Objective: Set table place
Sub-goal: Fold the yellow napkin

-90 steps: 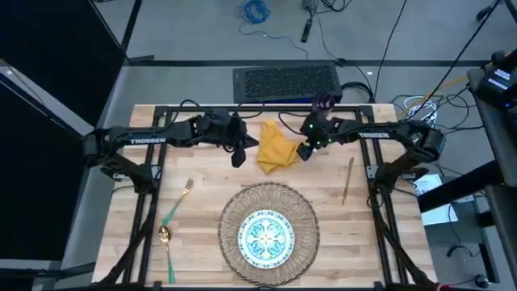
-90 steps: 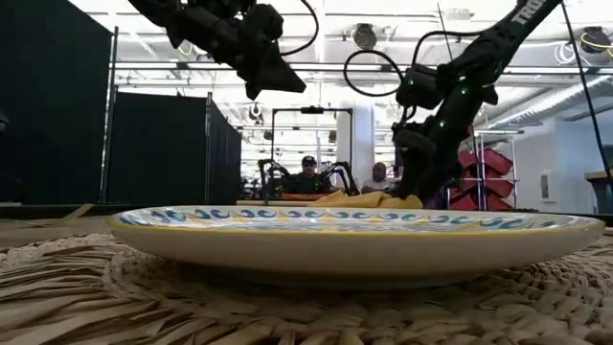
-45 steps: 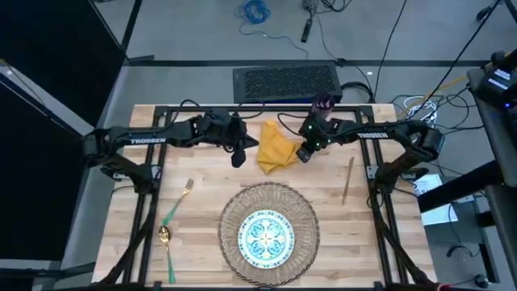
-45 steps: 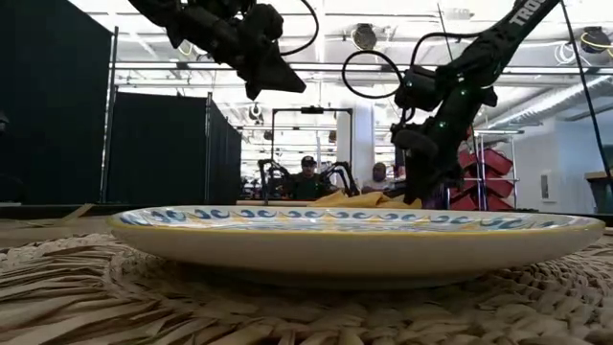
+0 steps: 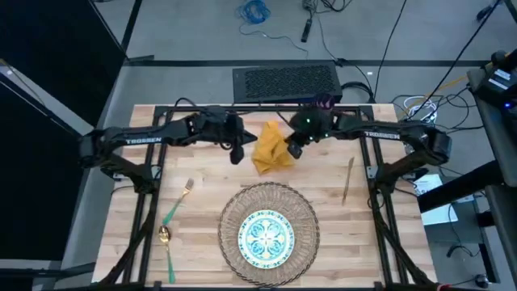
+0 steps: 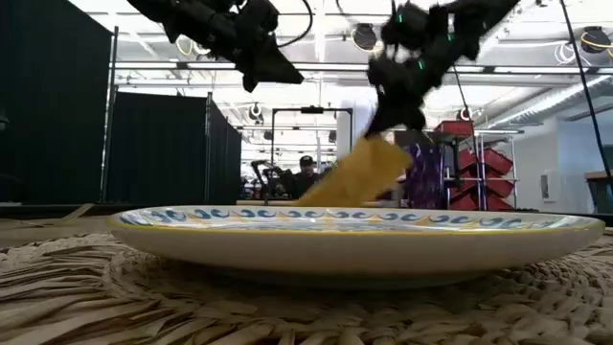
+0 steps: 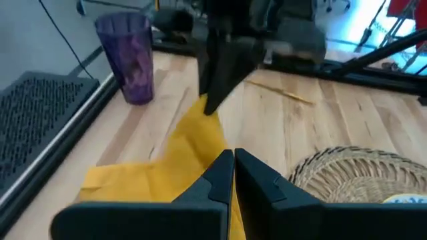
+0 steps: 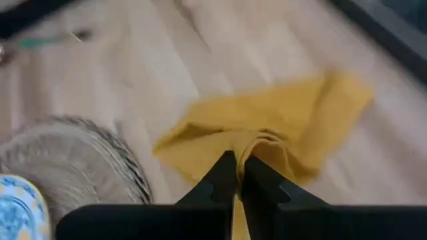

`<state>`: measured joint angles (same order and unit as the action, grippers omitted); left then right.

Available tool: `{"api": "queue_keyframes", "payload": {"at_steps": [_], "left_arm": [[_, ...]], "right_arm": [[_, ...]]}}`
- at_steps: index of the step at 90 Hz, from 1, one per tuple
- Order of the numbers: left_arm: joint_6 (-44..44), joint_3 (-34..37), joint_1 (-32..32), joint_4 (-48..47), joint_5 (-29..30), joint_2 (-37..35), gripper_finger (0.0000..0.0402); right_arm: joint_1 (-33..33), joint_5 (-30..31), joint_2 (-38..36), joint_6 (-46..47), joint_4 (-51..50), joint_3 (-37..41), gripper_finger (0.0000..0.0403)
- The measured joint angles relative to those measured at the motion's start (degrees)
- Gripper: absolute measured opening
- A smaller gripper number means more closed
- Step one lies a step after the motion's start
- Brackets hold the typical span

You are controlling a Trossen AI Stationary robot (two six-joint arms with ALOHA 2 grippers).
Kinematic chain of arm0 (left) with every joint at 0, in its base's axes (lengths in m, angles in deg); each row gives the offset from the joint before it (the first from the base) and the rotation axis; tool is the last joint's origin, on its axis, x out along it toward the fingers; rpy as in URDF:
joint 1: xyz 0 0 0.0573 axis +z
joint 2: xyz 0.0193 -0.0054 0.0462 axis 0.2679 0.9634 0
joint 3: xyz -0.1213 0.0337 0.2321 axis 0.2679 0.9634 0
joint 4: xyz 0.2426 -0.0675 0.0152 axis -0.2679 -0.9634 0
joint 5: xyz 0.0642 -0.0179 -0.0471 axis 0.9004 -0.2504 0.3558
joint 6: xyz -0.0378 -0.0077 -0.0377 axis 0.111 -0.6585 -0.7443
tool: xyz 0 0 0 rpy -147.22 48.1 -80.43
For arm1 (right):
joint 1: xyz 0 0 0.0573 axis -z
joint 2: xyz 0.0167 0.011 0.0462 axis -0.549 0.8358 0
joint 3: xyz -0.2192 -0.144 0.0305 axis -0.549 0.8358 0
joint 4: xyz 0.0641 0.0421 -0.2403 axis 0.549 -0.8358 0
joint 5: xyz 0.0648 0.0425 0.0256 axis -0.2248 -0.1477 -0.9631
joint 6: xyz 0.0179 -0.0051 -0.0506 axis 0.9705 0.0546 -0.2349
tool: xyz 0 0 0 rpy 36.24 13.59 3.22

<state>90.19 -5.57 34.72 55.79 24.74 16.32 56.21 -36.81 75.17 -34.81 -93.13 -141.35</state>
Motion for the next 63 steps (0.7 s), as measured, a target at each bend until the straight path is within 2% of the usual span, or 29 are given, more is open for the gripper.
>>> {"api": "queue_keyframes", "payload": {"at_steps": [18, 41, 52, 63], "left_arm": [[0.0, 0.0, -0.02, 0.09, 0.0, -1.87, 0.0], [-1.1, 0.0, -0.09, -0.17, 0.11, -2.05, 0.0], [-1.79, -0.02, -0.2, -0.77, 3.82, -3.73, 0.0], [-1.81, -0.02, -0.18, -1.83, 8.29, -5.25, 0.0]], "right_arm": [[-1.93, 3.36, 0.0, -3.44, -4.62, -8.35, 0.0], [-1.5, 2.42, 0.18, -0.48, -1.25, -9.72, 0.0], [-2.18, 0.28, 2.01, -0.06, -4.04, -9.77, 0.0], [-4.59, -2.01, 4.33, 0.44, -0.57, -9.75, 0.0]]}}
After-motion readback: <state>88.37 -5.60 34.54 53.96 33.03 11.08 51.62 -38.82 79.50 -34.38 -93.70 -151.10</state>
